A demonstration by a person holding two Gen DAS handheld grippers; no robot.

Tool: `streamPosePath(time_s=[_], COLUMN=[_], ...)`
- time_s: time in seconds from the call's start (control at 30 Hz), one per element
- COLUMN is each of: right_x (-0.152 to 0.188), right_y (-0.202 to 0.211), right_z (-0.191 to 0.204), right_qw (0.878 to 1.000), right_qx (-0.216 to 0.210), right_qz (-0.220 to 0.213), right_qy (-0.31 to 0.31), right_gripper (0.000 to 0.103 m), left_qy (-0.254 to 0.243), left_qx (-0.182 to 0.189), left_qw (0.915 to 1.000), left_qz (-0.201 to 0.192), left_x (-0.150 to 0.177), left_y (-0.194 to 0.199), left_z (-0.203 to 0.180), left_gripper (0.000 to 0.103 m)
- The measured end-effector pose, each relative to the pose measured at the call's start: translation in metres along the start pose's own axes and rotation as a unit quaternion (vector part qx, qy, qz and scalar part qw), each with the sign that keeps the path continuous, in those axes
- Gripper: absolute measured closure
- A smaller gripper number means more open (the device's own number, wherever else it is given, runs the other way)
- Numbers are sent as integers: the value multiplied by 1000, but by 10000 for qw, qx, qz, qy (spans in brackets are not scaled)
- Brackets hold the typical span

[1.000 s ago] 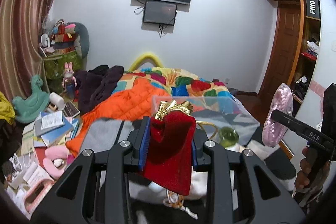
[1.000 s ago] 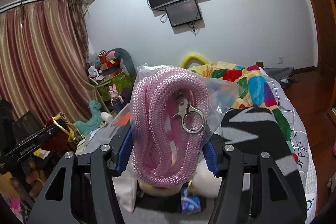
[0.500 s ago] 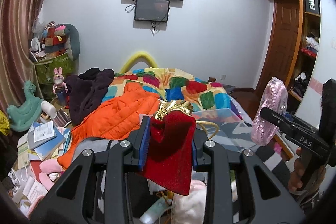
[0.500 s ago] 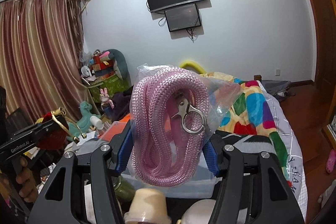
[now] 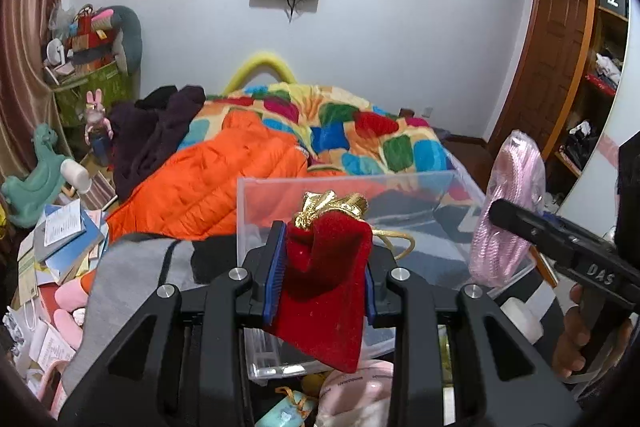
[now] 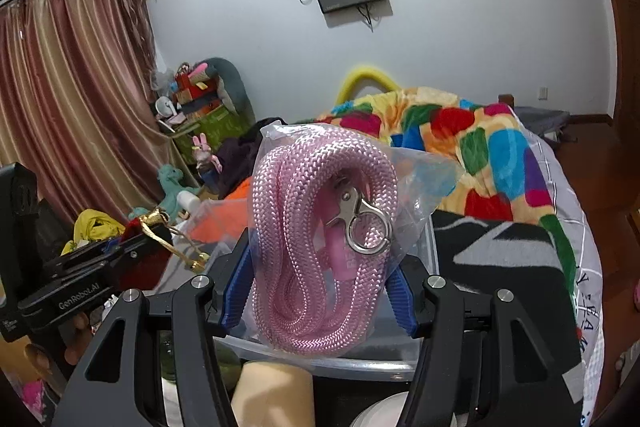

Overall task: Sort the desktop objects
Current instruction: 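Lower pink rope into clear box with right tool while left tool releases red pouch inside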

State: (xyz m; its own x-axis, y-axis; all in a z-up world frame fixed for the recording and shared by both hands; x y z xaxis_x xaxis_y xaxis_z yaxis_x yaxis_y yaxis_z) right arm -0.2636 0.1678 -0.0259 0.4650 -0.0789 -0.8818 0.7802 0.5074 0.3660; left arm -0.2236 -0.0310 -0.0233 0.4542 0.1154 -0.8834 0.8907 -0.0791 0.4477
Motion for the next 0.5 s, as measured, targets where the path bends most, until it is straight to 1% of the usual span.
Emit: streamPosePath(time_s=[0.1, 0.2, 0.37, 0.43, 0.5], right_x=[-1, 1, 15, 17, 18], right_y=[-2, -8, -24, -25, -24], right_z=[-1, 1, 6, 7, 9], right_qw=[10000, 9998, 9993, 9993, 9992], right_qx=[-20, -37, 55, 126, 163], right_qz=[4, 49, 324, 345, 367], right_qy=[-48, -180, -165, -60, 45], right_gripper=[48, 48, 48, 48, 46], left_qy=[-62, -35, -80, -137, -200], left_qx=[-129, -89, -161, -206, -153], left_qw=[9999, 9997, 9994, 9994, 9993], left_qz=[93, 209, 300, 257, 264], left_x=[8, 15, 27, 28, 29], left_y=[-6, -12, -18, -17, -17], left_z=[0, -1, 0, 0, -3], left_gripper=[71, 71, 71, 66, 58])
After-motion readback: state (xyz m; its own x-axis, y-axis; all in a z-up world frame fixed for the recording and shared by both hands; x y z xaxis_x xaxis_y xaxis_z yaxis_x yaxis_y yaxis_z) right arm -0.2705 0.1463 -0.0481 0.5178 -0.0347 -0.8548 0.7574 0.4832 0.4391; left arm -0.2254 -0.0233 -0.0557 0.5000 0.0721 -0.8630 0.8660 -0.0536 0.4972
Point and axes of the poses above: each gripper's, at about its wrist camera, not at the fingertips, and y roughly against the way its jaws point, z to its left, x to its underside, the point moved 4 cm from there along -y, roughly the way its jaws point, and after that the axes turned 10 degrees about -z, right-handed, at the moved point
